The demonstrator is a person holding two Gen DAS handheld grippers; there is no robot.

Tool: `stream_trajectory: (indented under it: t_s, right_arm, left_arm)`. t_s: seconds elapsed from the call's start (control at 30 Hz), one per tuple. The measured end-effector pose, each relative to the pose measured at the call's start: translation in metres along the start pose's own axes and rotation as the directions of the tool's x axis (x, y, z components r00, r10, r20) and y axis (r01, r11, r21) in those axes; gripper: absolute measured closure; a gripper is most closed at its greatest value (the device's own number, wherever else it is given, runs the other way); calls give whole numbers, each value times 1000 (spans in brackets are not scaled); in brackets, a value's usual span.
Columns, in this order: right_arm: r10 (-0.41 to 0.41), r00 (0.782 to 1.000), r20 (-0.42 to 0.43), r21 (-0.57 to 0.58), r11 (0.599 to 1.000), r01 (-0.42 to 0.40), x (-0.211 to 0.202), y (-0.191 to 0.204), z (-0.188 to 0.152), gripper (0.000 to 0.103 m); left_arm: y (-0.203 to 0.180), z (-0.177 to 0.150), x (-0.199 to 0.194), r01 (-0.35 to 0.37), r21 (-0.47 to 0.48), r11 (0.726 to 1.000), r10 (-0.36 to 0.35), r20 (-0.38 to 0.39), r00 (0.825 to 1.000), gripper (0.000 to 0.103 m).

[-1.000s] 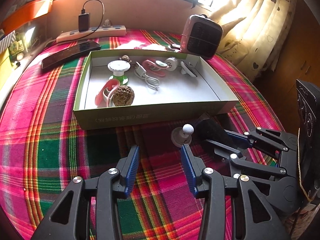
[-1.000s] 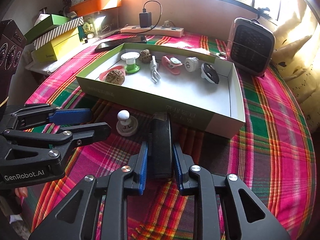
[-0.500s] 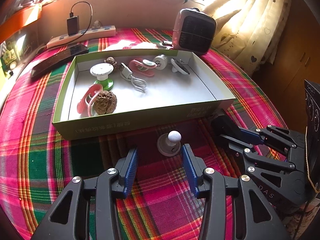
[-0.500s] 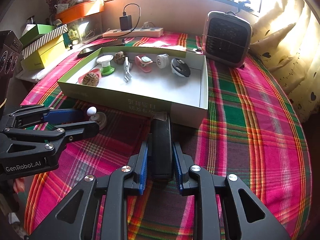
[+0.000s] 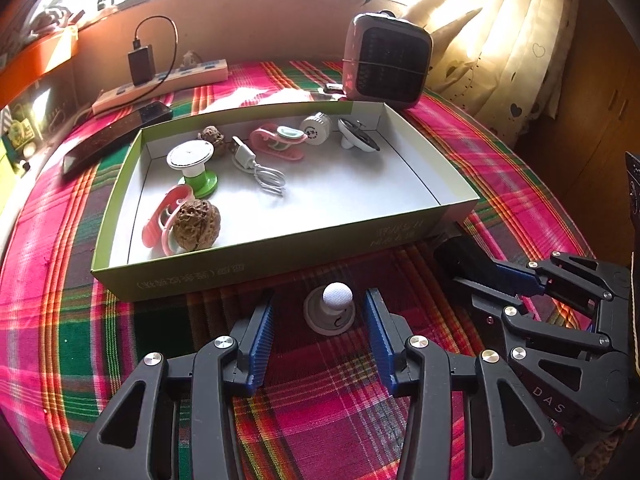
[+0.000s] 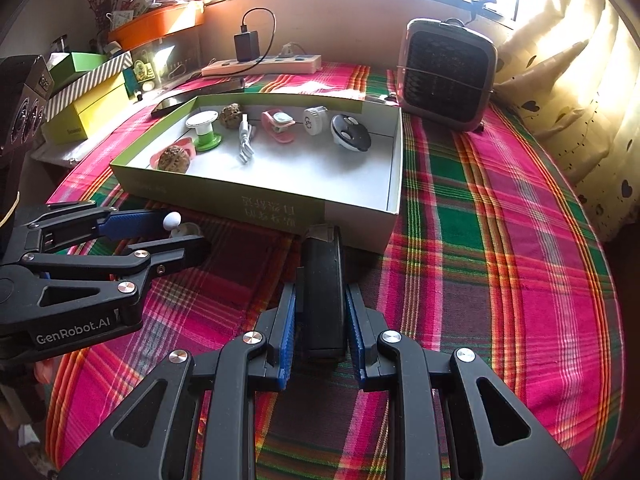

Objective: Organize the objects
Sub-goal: 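Grasp the white ball-topped knob with the left gripper while the right grasps the black case, then lift and carry the white knob and black case over the box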

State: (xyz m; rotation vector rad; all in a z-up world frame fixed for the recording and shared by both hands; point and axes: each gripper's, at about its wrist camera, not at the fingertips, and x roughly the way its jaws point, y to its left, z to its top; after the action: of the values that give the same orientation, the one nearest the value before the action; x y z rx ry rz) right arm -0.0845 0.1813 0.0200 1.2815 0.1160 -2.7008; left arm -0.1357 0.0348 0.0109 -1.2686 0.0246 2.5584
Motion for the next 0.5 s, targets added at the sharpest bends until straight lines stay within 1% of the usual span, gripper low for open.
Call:
stream_trajectory:
  t_s: [0.17, 0.33, 0.5]
  right_arm:
    - [1, 1000, 0, 1, 1000, -1, 0, -1, 0, 79]
    - [1, 1000, 0, 1, 1000, -1, 0, -1, 0, 79]
    - [2, 1000, 0, 2, 1000, -2, 0, -1, 0, 79]
  left_arm:
    - [0, 0, 0, -29, 2, 1000, 29, 2, 1000, 72]
    - [0, 0, 1, -53, 11, 999, 53, 3, 999, 79]
    - [0, 0, 1, -54, 9, 998, 54, 4, 999, 79]
